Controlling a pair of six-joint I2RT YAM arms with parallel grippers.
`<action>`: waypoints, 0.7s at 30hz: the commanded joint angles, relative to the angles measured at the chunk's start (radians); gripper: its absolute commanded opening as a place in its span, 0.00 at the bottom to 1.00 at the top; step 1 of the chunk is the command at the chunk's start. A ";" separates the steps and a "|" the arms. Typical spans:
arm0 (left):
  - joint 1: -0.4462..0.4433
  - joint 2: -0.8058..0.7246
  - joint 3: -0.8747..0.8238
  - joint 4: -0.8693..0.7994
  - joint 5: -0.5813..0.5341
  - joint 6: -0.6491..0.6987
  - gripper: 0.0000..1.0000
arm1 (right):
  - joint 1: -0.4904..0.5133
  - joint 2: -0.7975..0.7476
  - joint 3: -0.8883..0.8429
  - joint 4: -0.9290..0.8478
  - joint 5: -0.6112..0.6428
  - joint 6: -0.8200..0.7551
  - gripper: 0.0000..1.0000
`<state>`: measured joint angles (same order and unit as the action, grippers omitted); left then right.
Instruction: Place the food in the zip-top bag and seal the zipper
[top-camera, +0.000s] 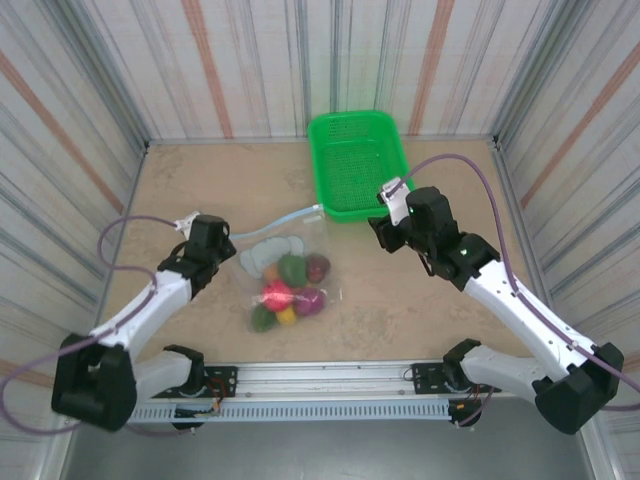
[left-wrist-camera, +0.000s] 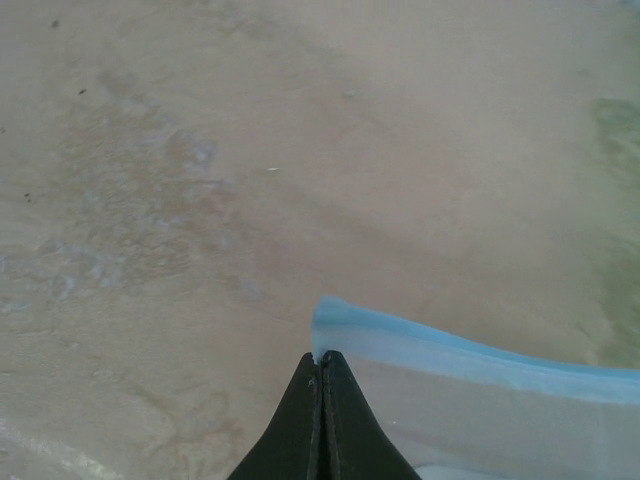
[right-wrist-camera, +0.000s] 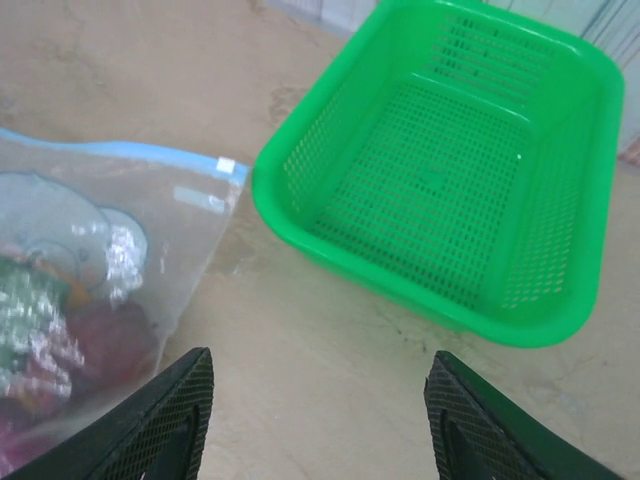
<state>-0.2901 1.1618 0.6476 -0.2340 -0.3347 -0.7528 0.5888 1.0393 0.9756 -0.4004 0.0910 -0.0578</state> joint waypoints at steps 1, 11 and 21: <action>0.043 0.127 0.058 -0.035 -0.067 -0.149 0.00 | -0.018 -0.074 -0.061 0.058 0.049 0.052 0.59; 0.044 0.277 0.152 0.066 0.098 -0.060 0.37 | -0.047 -0.159 -0.174 0.079 0.045 0.110 0.60; 0.030 -0.098 0.189 0.013 0.262 0.262 0.99 | -0.075 -0.214 -0.038 -0.126 -0.110 0.086 0.99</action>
<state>-0.2485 1.1786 0.7918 -0.2123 -0.1570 -0.6559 0.5163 0.8738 0.8864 -0.4435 0.0460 0.0357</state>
